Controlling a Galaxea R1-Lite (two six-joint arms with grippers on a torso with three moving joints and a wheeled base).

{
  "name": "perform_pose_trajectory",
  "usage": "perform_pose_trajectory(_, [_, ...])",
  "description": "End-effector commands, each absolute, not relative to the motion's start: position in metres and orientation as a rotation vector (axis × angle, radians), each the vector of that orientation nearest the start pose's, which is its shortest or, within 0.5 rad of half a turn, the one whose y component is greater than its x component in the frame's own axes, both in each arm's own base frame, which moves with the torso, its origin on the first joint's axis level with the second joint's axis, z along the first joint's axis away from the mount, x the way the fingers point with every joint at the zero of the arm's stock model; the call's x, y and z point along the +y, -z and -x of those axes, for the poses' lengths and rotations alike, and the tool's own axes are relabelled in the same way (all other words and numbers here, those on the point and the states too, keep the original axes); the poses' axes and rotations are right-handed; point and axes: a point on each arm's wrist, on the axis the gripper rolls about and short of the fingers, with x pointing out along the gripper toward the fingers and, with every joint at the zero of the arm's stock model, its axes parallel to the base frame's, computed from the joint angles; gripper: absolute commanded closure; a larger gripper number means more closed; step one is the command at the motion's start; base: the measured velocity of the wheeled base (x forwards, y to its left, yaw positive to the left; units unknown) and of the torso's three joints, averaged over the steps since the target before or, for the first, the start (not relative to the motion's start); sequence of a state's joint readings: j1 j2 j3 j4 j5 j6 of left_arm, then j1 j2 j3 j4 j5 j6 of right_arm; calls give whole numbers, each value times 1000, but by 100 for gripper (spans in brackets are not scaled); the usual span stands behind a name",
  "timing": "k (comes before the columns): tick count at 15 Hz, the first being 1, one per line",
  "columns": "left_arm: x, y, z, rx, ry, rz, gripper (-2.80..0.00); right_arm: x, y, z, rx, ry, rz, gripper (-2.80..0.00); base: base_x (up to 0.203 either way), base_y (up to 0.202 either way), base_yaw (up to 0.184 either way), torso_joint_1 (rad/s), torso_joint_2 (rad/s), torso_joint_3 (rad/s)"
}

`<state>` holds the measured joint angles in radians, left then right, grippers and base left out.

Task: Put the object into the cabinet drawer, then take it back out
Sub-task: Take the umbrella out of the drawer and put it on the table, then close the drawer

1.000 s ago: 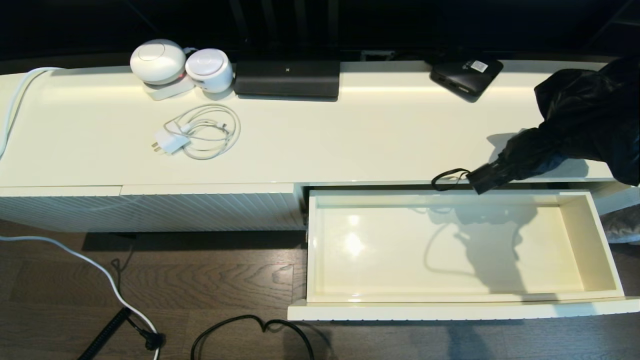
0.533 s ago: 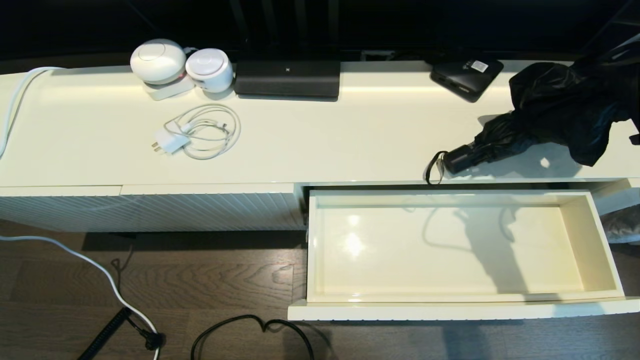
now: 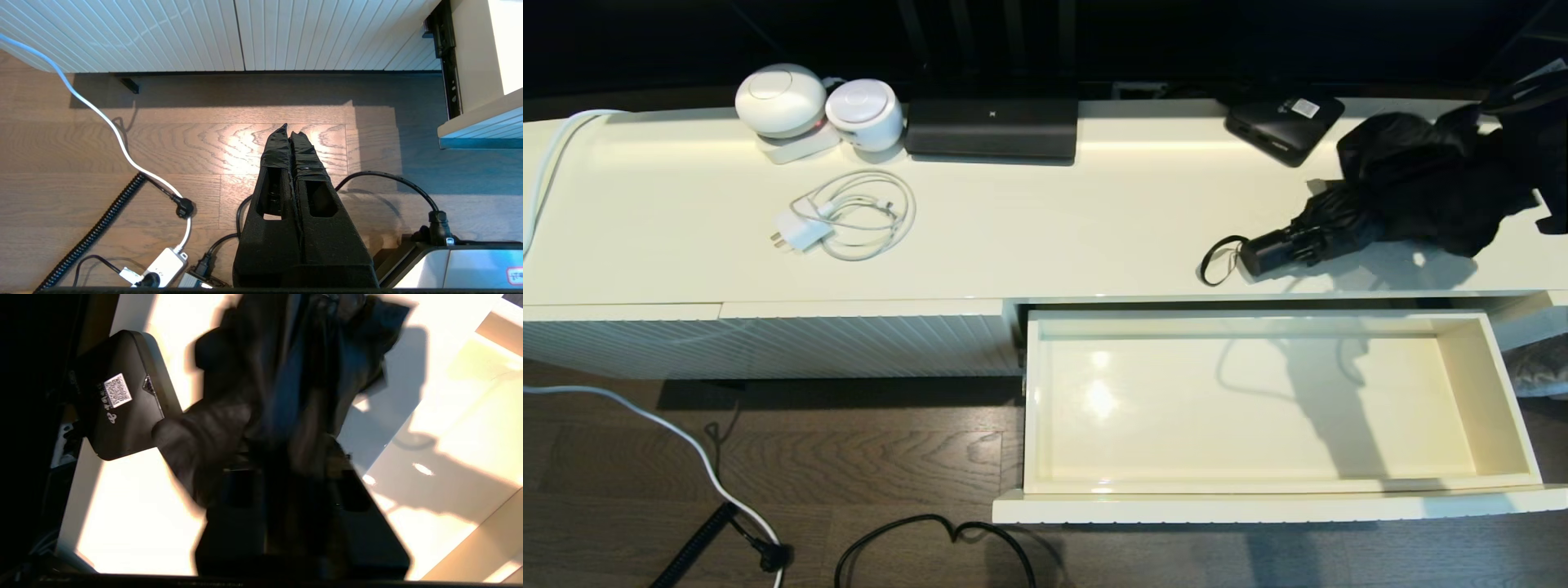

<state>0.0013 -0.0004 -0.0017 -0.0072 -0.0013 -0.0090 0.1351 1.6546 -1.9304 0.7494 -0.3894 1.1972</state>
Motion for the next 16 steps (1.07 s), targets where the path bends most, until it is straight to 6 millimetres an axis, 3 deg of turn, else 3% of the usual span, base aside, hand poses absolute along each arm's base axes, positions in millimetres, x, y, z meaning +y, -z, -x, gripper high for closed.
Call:
perform_pose_trajectory(1, [0,-77,23,-11,0,9,0,27,-369,-265,256,511,-1040,-280,0,0,0,0,0,0])
perform_pose_trajectory(7, [0,-77,23,-12,0,9,0,24,-377,-241,250,496,-959,-280,0,0,0,0,0,0])
perform_pose_trajectory(10, [0,-77,23,-11,0,9,0,23,-372,-222,313,451,-783,-280,0,0,0,0,0,0])
perform_pose_trajectory(16, [0,-77,23,-11,0,9,0,26,-335,-162,503,299,-282,-280,0,0,0,0,0,0])
